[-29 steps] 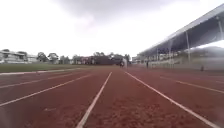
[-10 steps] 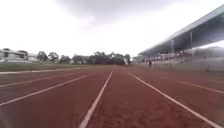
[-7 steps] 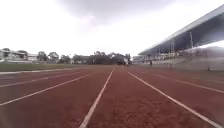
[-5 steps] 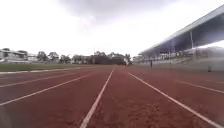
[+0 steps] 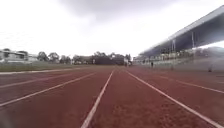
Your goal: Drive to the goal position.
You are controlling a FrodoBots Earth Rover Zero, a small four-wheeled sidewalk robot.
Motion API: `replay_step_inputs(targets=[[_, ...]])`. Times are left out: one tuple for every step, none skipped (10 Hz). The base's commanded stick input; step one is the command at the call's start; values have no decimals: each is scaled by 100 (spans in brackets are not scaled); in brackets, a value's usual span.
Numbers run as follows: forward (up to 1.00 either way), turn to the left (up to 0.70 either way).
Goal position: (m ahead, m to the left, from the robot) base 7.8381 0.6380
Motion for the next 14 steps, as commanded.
replay_step_inputs(targets=[[45, 0], [45, 0], [45, 0], [45, 0], [45, 0], [45, 0], [45, 0], [45, 0], [45, 0], [45, 0], [45, 0], [45, 0], [45, 0], [45, 0]])
